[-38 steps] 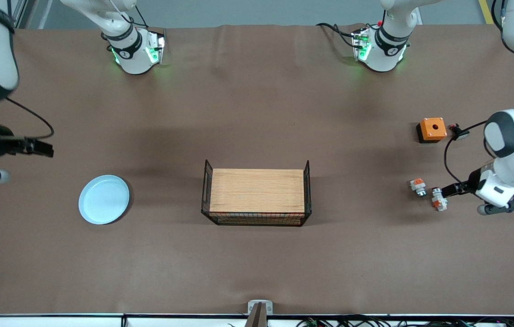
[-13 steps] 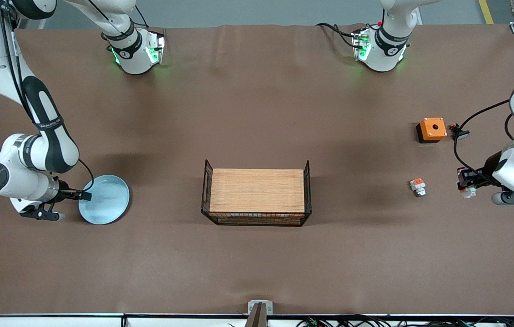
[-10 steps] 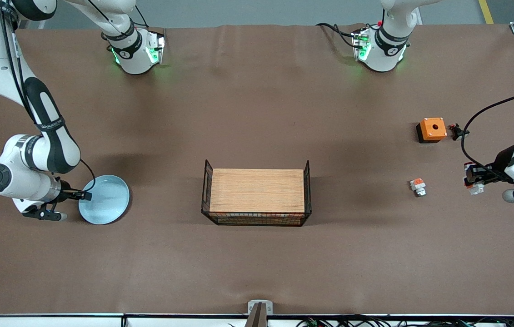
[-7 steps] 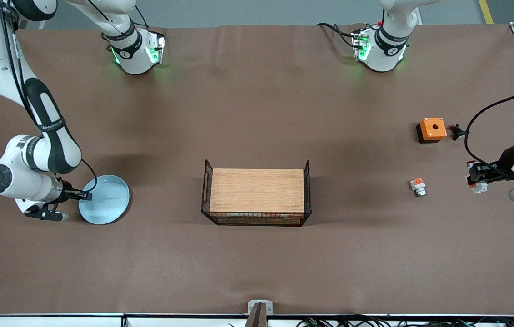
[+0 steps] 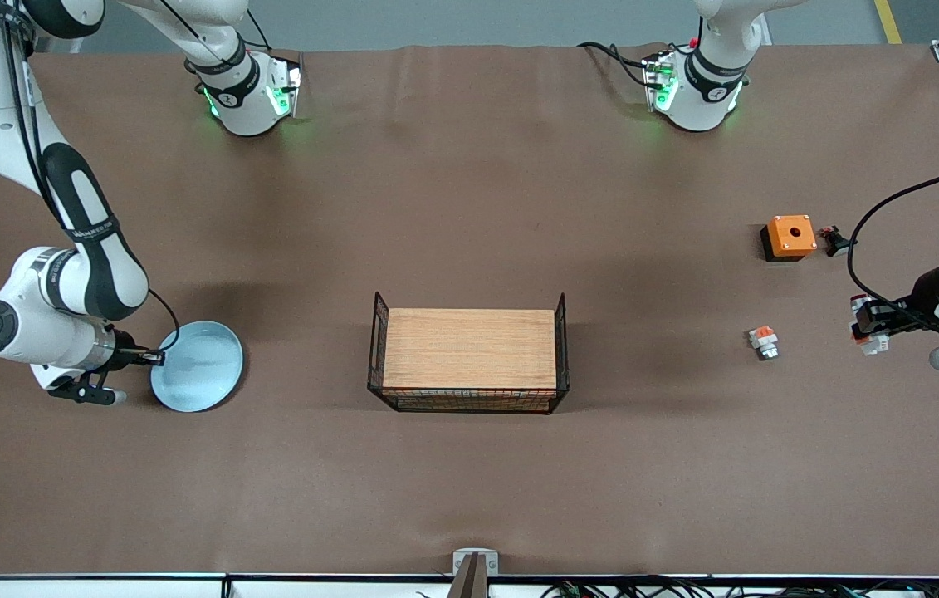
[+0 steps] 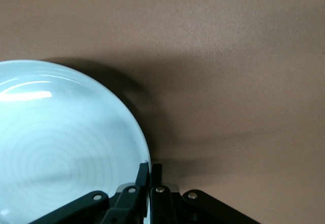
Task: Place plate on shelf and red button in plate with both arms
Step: 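Close the right gripper on the blue plate rim, then lift the blue plate with the right gripper and carry it over the tray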
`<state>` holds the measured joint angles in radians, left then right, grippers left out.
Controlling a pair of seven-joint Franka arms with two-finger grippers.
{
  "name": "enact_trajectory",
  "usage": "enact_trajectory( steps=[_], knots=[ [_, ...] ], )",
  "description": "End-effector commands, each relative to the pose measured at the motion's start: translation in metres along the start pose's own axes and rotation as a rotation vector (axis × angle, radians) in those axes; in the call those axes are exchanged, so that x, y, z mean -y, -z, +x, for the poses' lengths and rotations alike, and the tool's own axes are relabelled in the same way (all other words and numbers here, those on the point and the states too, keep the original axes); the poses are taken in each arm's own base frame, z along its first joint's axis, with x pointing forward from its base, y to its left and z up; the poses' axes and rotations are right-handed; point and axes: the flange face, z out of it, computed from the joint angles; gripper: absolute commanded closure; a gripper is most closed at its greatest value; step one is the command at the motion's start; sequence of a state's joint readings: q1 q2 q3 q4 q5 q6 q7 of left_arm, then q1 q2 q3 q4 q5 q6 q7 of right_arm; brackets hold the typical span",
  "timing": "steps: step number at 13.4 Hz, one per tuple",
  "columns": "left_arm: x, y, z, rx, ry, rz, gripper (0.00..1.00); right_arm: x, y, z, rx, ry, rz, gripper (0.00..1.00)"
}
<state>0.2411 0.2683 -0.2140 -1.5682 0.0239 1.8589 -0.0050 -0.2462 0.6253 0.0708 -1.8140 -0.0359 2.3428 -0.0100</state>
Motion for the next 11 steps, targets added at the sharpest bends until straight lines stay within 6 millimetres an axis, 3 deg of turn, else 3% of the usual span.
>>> enact_trajectory(
  steps=[1, 6, 8, 11],
  knots=[
    [-0.003, 0.009, 0.0, 0.018, 0.016, -0.023, 0.99, -0.001, 0.001, 0.002, -0.011, 0.01, 0.014, 0.97],
    [-0.003, 0.006, -0.005, 0.056, 0.009, -0.022, 0.99, 0.006, 0.053, 0.001, -0.035, 0.021, 0.007, 0.97],
    [-0.005, 0.006, -0.005, 0.056, 0.006, -0.023, 0.99, 0.026, 0.098, -0.009, -0.008, 0.042, -0.002, 0.97],
    [-0.012, 0.002, -0.007, 0.076, -0.009, -0.026, 0.98, 0.066, 0.18, -0.042, 0.079, -0.013, -0.028, 0.98]
  ],
)
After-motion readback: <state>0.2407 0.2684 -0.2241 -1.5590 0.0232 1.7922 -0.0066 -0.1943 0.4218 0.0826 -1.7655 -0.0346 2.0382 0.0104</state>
